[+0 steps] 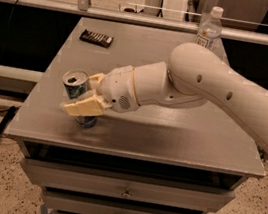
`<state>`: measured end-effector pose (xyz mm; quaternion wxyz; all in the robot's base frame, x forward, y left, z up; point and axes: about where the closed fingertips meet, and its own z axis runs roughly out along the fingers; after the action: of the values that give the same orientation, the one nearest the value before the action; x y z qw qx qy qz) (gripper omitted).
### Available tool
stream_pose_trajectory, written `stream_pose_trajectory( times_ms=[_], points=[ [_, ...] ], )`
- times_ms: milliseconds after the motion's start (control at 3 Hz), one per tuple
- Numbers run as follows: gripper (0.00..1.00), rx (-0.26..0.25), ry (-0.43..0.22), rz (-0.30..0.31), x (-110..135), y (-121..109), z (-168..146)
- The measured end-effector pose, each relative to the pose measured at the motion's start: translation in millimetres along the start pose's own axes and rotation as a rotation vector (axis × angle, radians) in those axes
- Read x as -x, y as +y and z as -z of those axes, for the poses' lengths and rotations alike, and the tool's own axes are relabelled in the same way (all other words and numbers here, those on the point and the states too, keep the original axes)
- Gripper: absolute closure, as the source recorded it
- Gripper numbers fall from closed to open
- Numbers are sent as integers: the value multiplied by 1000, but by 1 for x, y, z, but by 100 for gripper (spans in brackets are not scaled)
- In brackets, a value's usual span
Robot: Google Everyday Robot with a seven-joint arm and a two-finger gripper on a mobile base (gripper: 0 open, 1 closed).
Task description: Knock redbull can over
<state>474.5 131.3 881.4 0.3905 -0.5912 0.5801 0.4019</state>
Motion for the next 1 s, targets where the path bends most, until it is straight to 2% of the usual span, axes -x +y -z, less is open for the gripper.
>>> stream_pose_trajectory(
  times_ms=[333,667,1000],
  points=[
    [94,-53,19,11,13,-15,26],
    [100,-99,119,85,29,-33,61],
    [100,-128,309,161,19,-52,91]
  ],
)
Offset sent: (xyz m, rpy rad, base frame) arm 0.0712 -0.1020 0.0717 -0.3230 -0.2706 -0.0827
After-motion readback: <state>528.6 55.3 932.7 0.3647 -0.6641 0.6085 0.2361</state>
